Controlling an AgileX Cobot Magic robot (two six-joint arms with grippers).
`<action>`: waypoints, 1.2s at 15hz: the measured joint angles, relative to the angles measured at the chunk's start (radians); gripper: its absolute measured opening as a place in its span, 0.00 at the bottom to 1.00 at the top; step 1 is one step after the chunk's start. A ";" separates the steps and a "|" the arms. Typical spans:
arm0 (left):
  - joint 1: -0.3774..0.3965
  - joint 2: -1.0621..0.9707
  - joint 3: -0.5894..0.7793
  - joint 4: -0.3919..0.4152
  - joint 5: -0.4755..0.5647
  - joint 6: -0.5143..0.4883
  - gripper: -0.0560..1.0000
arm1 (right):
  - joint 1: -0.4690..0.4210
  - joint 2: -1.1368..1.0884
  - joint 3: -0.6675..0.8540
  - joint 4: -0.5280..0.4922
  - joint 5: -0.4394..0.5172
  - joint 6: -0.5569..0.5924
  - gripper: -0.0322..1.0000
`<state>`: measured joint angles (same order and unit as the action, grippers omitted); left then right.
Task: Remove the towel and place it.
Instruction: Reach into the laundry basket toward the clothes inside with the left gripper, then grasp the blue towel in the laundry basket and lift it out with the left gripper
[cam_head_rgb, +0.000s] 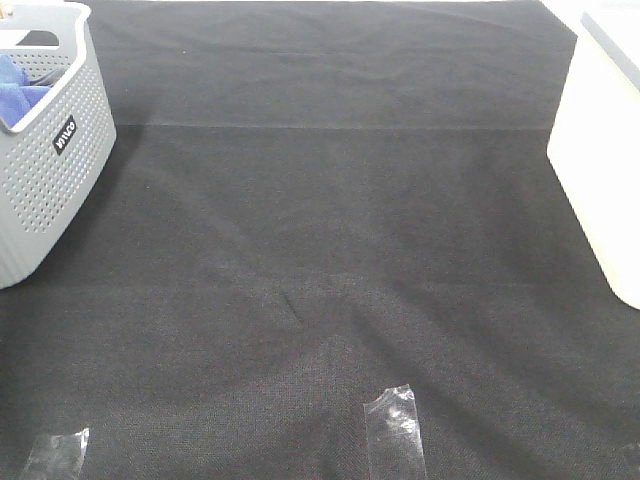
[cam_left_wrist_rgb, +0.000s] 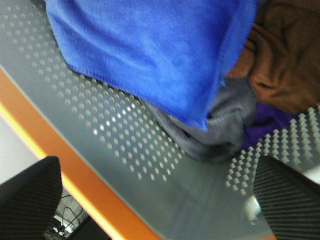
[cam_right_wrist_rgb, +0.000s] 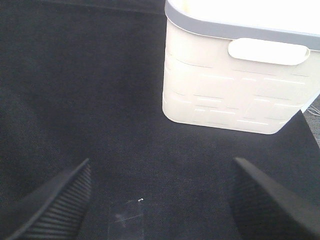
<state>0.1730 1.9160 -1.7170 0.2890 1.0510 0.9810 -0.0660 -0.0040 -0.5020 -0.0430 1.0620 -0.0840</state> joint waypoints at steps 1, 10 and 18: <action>0.000 0.037 -0.008 0.003 -0.005 0.010 0.99 | 0.000 0.000 0.000 0.000 0.000 0.000 0.76; 0.000 0.202 -0.011 0.015 -0.072 0.095 0.99 | 0.000 0.000 0.000 0.000 0.000 0.000 0.76; 0.000 0.235 -0.011 0.029 0.013 0.095 0.23 | 0.000 0.000 0.000 0.000 0.000 0.000 0.76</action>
<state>0.1730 2.1510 -1.7280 0.3180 1.0640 1.0760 -0.0660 -0.0040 -0.5020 -0.0430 1.0620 -0.0840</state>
